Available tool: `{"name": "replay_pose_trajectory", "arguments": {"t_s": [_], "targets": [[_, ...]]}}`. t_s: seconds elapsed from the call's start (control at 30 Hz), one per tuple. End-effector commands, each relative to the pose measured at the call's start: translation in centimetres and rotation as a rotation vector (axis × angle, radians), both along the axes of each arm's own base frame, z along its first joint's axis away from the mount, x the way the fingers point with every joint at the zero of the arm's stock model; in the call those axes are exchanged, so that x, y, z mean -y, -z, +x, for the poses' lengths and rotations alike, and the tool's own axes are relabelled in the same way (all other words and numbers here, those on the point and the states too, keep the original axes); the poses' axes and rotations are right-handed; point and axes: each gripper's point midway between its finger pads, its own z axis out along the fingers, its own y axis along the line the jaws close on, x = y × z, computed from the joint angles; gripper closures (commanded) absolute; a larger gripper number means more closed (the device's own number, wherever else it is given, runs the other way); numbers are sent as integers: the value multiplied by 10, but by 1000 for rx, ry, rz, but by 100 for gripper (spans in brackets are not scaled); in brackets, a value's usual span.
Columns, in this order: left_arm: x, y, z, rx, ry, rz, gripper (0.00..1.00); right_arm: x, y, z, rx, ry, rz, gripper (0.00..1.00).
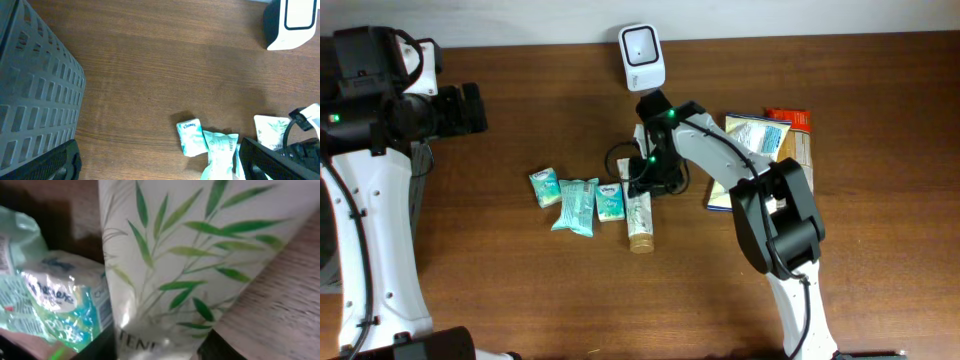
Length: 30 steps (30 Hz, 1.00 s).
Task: Scan the item barcode
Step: 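Grasp the white Pantene tube with the right gripper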
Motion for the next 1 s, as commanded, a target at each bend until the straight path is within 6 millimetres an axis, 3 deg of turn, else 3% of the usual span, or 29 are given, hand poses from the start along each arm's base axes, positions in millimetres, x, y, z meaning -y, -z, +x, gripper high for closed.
{"name": "replay_pose_trajectory", "arguments": {"t_s": [0.0,0.17,0.3,0.43,0.6,0.67,0.9,0.97], "targets": [[-1,-5,0,14,-4,-5,1,1,10,-14,-35,-10,-18,76],[-1,-5,0,14,-4,-5,1,4,8,-10,-27,-10,-13,81],[-1,-5,0,14,-4,-5,1,15,-19,7,29,-30,-14,81],[-1,-5,0,14,-4,-5,1,47,-62,33,172,-21,-260,85],[-1,-5,0,14,-4,-5,1,84,-82,43,356,32,-686,89],[-1,-5,0,14,-4,-5,1,96,-85,41,400,38,-834,90],[-1,-5,0,14,-4,-5,1,98,-51,41,355,9,-899,89],[-1,-5,0,14,-3,-5,1,94,-42,40,347,-2,-899,74]]}}
